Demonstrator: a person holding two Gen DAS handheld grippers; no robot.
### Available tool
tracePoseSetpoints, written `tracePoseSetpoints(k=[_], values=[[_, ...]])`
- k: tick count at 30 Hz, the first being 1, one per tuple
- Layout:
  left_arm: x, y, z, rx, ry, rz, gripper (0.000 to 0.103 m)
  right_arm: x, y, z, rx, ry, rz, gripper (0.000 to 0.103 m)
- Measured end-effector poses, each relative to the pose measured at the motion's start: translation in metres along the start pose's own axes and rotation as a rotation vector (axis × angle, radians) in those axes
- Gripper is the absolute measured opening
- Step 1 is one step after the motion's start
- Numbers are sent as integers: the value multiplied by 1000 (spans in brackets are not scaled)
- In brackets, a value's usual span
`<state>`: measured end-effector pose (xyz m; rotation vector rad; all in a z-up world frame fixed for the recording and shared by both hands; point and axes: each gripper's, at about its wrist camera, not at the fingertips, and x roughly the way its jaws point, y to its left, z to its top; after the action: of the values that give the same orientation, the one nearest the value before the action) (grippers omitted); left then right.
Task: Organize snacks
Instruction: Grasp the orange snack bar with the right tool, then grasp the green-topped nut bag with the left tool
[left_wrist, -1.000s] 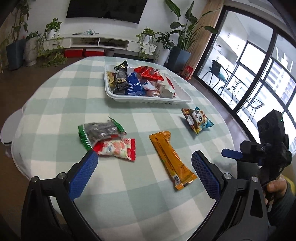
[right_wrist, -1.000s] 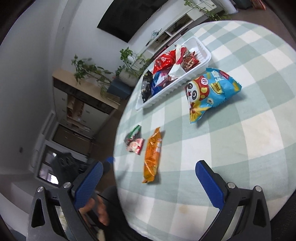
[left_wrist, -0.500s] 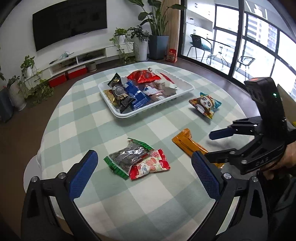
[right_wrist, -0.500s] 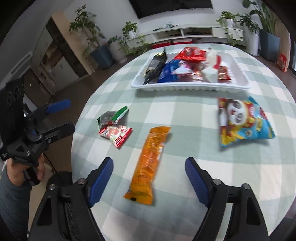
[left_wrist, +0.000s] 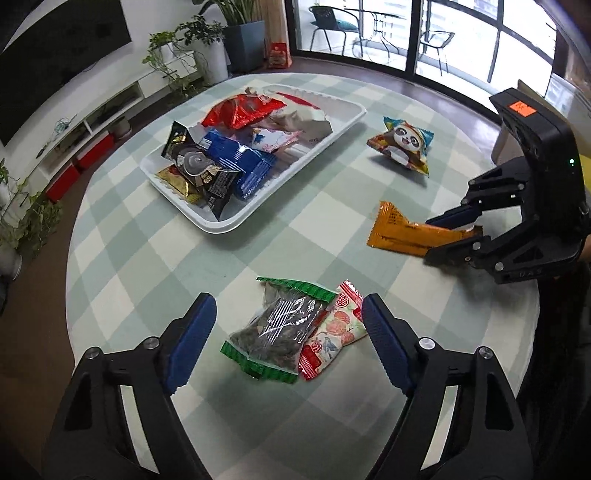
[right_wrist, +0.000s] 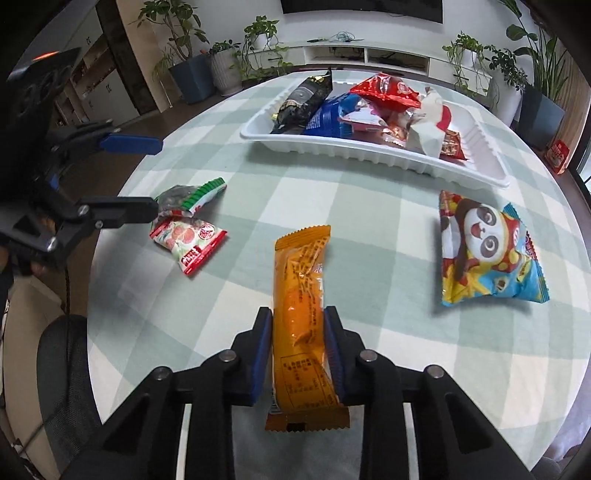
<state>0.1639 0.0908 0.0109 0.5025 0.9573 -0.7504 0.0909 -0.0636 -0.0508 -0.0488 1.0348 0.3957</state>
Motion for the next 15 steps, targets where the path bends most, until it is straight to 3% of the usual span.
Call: tracePoseSetpoints(k=[3,8,14,15], values=[[13,4,2,52,79,-42,80,0,1,0,-16,6,-5,30],[28,20,3,22,144,-112,80,-1,0,0,-18,14,4,31],[46,39,1,-54,187,-182,72,-1,-1,-1,-16,16,14,31],[47,42,1,-71,181,-196,64,-1,-1,-1,-16,15,14,31]])
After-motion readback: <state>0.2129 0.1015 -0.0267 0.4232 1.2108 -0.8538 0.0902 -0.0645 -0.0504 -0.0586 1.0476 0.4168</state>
